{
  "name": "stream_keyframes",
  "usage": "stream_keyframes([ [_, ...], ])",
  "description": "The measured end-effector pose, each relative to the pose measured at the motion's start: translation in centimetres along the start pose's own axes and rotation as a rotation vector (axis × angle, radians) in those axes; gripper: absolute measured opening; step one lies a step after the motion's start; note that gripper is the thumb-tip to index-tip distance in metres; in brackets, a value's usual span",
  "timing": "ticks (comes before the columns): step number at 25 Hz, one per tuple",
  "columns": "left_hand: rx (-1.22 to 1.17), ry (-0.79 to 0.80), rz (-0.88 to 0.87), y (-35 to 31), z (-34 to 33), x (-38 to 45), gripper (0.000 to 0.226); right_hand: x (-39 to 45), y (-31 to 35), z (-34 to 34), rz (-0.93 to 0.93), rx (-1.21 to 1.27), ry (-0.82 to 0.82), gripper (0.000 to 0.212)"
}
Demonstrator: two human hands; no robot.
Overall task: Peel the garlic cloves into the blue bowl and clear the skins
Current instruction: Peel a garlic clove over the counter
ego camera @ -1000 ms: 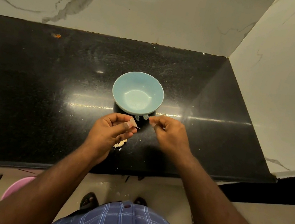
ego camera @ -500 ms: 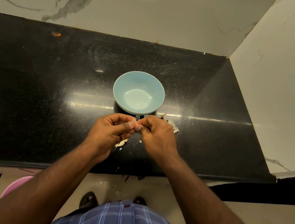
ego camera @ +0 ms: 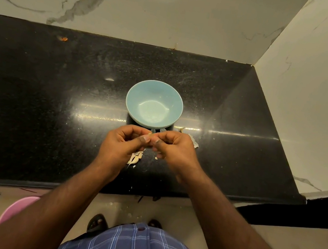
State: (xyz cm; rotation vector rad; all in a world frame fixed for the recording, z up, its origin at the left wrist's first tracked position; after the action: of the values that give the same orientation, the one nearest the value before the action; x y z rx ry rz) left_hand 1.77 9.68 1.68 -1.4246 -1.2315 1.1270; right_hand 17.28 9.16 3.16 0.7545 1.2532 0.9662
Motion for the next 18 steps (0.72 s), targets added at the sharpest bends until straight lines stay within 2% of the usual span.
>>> stream_keyframes([
  [3,0.069,-0.031,-0.062,-0.3,0.2,0.0,0.013,0.3,0.3,1.1,0.013,0.019,-0.098,0.014],
  [5,0.064,-0.013,-0.074,-0.4,0.0,-0.1,0.014,0.3,0.5,1.1,-0.024,0.138,-0.071,0.013],
  [8,0.099,0.036,-0.107,-0.8,-0.3,-0.1,0.015,0.2,0.7,0.5,-0.036,0.183,-0.020,0.016],
  [14,0.110,0.048,-0.116,-1.1,-0.5,-0.1,0.016,0.2,0.7,0.5,-0.010,0.168,-0.011,0.018],
  [18,0.083,0.053,-0.123,-1.2,-0.7,-0.1,0.016,0.3,1.0,0.6,0.087,0.043,-0.046,0.016],
])
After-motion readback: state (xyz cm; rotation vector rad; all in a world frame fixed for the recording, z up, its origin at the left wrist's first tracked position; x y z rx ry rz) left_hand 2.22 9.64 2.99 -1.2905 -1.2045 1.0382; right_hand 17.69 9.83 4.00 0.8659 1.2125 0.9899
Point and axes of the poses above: each hand's wrist, its own x-axis towards the middle knuckle, its own z-axis out of the back of the hand, y = z × x, the point moved 7 cm from there along x, towards the middle knuckle, and after that the axes turned 8 degrees about -z, right-handed, at the moved point
